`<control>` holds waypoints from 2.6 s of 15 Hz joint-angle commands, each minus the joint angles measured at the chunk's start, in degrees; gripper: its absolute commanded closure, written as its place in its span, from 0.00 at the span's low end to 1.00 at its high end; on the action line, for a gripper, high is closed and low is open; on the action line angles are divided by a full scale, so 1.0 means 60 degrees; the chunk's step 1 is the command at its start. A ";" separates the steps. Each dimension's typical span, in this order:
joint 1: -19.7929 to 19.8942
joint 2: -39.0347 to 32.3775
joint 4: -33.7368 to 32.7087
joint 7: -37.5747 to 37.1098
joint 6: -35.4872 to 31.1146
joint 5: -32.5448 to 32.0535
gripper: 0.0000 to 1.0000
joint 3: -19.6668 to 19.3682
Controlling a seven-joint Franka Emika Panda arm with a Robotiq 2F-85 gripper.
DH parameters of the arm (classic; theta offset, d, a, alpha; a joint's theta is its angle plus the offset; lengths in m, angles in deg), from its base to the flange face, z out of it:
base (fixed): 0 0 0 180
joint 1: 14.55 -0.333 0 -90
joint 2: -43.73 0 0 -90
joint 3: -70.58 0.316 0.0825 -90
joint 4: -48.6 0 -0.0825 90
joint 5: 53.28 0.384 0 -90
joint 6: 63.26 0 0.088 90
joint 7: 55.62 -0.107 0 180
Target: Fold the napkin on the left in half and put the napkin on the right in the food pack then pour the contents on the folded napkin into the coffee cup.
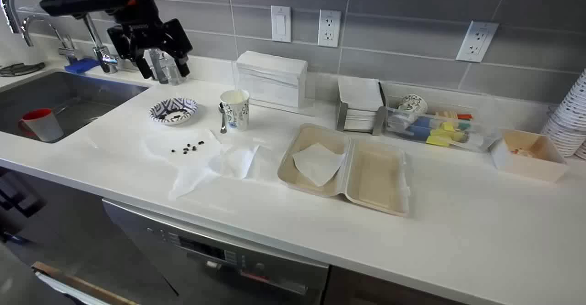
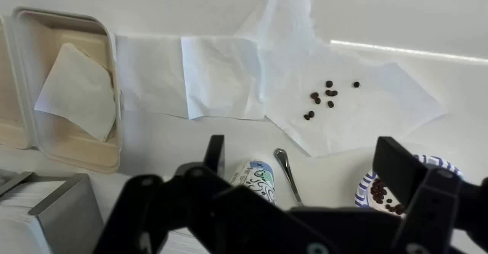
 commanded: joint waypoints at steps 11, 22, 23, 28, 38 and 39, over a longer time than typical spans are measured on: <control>-0.0184 -0.0256 0.0031 -0.1823 -0.0238 0.0037 0.00 0.0568; -0.0388 -0.3625 -0.0456 -0.8491 -0.2277 0.0061 0.00 0.2796; -0.0573 -0.3839 -0.0402 -0.8295 -0.2881 -0.0124 0.00 0.2697; -0.0951 -0.3380 -0.0206 -0.8006 -0.2420 0.0105 0.00 0.2133; -0.1357 -0.4994 -0.0469 -0.8354 -0.3384 -0.0194 0.00 0.1888; -0.1413 -0.5159 -0.0480 -0.8392 -0.3564 -0.0312 0.00 0.1821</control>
